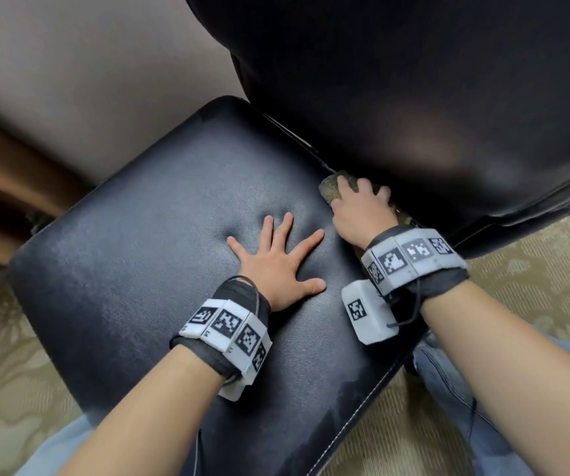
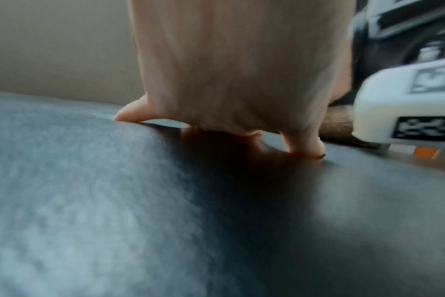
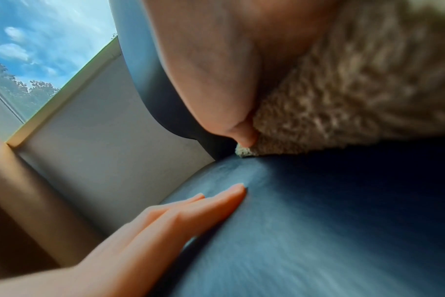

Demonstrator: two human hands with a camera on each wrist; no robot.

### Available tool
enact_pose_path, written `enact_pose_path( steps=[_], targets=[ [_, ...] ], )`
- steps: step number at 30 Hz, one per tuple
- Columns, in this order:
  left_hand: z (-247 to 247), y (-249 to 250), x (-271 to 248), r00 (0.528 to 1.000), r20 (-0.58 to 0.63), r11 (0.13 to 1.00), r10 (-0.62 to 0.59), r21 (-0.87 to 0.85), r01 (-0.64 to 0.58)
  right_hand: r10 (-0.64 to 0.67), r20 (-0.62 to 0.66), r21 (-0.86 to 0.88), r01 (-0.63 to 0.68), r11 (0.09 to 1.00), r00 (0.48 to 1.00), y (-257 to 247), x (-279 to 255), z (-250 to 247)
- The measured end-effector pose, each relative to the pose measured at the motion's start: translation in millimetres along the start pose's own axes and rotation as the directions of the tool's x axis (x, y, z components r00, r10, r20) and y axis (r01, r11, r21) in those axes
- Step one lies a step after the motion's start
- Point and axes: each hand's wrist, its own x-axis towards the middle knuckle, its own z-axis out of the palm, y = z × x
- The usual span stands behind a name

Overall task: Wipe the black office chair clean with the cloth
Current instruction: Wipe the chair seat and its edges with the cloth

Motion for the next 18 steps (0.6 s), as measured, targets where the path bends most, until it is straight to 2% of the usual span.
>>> enact_pose_path(
  steps=[4,10,13,16,18],
  targets=[
    [-1.6,0.0,-1.1,1.0,0.011,1.0,0.002,0.004,-0.002,0.027,0.055,0.078,-0.031,0.996,0.998,-17.2,3.7,-22.8],
    [-16.0,-8.8,0.6,0.995,0.097,0.998,0.033,-0.054,-0.027,0.037,0.06,0.118,-0.044,0.992,0.997,6.8,-16.6,-21.6],
    [-26.8,-22.5,1.6,0.997,0.053,0.99,0.052,-0.137,-0.044,0.072,0.055,0.099,-0.077,0.992,0.996,4.1,-21.3,-23.4],
    [-32.7,-41.2,5.6,0.995,-0.027,0.959,-0.1,-0.268,0.09,0.07,0.056,0.088,-0.075,0.993,0.996,-7.2,-9.0,-20.6],
    [-34.6,-50.0,7.5,0.977,-0.011,0.917,-0.213,-0.347,0.196,0.11,0.071,0.13,-0.118,0.984,0.991,-18.2,-2.9,-22.7]
  ],
)
